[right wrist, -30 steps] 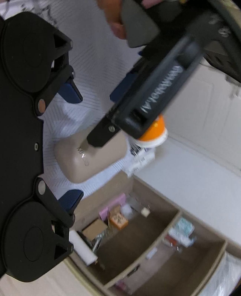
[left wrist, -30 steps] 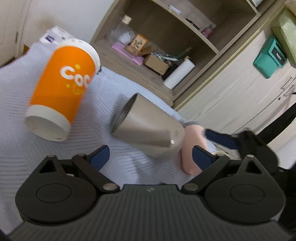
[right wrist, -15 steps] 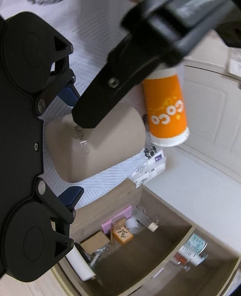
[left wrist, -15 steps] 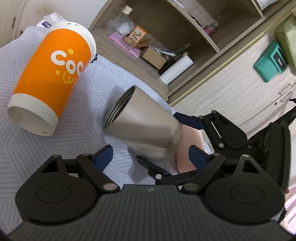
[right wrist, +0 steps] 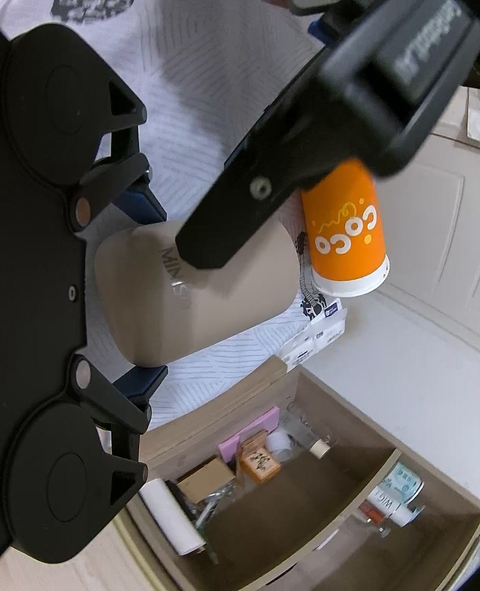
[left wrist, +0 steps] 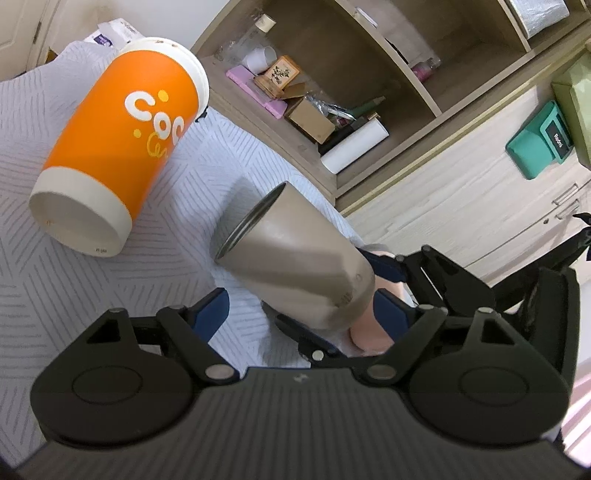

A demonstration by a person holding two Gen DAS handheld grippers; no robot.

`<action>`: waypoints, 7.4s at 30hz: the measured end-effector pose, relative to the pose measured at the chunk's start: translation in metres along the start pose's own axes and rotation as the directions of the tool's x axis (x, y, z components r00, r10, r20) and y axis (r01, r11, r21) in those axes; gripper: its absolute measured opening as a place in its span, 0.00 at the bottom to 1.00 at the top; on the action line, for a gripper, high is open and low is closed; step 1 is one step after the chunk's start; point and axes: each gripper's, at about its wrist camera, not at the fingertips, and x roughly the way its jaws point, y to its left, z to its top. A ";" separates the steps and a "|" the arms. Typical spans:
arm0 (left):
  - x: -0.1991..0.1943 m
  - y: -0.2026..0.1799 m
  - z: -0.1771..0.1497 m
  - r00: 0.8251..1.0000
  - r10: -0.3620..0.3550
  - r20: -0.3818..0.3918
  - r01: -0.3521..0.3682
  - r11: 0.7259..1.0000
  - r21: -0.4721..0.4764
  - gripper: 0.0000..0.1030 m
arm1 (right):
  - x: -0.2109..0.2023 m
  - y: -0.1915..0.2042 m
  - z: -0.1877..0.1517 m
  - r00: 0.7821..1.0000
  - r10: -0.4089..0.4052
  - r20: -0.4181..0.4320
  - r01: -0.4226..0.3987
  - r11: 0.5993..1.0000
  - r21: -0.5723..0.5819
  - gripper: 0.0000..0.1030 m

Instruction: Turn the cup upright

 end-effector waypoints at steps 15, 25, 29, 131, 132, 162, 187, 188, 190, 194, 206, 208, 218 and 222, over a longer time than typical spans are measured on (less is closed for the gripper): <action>-0.023 0.016 -0.018 0.997 -0.065 -0.043 0.061 0.995 -0.084 0.76 | -0.051 0.055 -0.005 0.995 -0.095 -0.012 0.094 0.943 0.320 0.82; -0.039 0.026 -0.030 0.994 -0.098 -0.056 0.091 0.990 -0.105 0.72 | -0.072 0.061 -0.019 0.999 -0.031 0.007 0.019 0.764 0.645 0.81; -0.040 0.028 -0.037 0.988 -0.123 -0.090 0.112 0.987 -0.115 0.72 | -0.078 0.072 -0.023 0.999 -0.036 -0.019 0.040 0.737 0.674 0.81; -0.025 -0.058 -0.055 0.995 -0.043 0.087 -0.029 0.721 0.693 0.74 | -0.041 0.073 -0.038 0.948 -0.256 0.191 0.128 0.853 0.507 0.82; -0.027 -0.057 -0.056 0.995 -0.043 0.087 -0.029 0.720 0.693 0.74 | -0.043 0.073 -0.039 0.947 -0.257 0.190 0.128 0.851 0.510 0.85; -0.152 -0.032 -0.103 0.941 0.002 0.338 -0.211 0.785 0.582 0.80 | -0.151 0.154 -0.067 0.807 -0.583 0.093 0.367 0.618 0.695 0.87; -0.166 -0.019 -0.140 0.894 -0.012 0.448 -0.302 0.722 0.622 0.89 | -0.182 0.182 -0.082 0.718 -0.693 0.060 0.408 0.490 0.770 1.00; -0.167 -0.020 -0.142 0.890 -0.017 0.456 -0.309 0.712 0.630 0.90 | -0.181 0.183 -0.082 0.712 -0.700 0.052 0.415 0.480 0.773 1.00; -0.168 -0.021 -0.147 0.883 -0.027 0.469 -0.320 0.697 0.642 0.95 | -0.179 0.182 -0.084 0.703 -0.710 0.028 0.429 0.456 0.780 1.00; -0.171 -0.024 -0.153 0.875 -0.035 0.484 -0.337 0.673 0.658 1.00 | -0.176 0.181 -0.088 0.717 -0.697 0.015 0.415 0.444 0.794 1.00; -0.163 -0.023 -0.155 0.900 -0.004 0.437 -0.319 0.678 0.662 1.00 | -0.176 0.183 -0.093 0.714 -0.700 -0.007 0.431 0.432 0.792 1.00; -0.163 -0.022 -0.154 0.904 0.003 0.428 -0.314 0.684 0.658 1.00 | -0.176 0.183 -0.093 0.714 -0.700 -0.009 0.432 0.430 0.793 1.00; -0.161 -0.019 -0.151 0.904 0.028 0.427 -0.327 0.689 0.647 1.00 | -0.177 0.185 -0.092 0.717 -0.697 -0.009 0.432 0.434 0.791 1.00; -0.162 -0.019 -0.151 0.902 0.033 0.430 -0.332 0.691 0.643 1.00 | -0.176 0.183 -0.095 0.702 -0.711 -0.035 0.447 0.402 0.799 1.00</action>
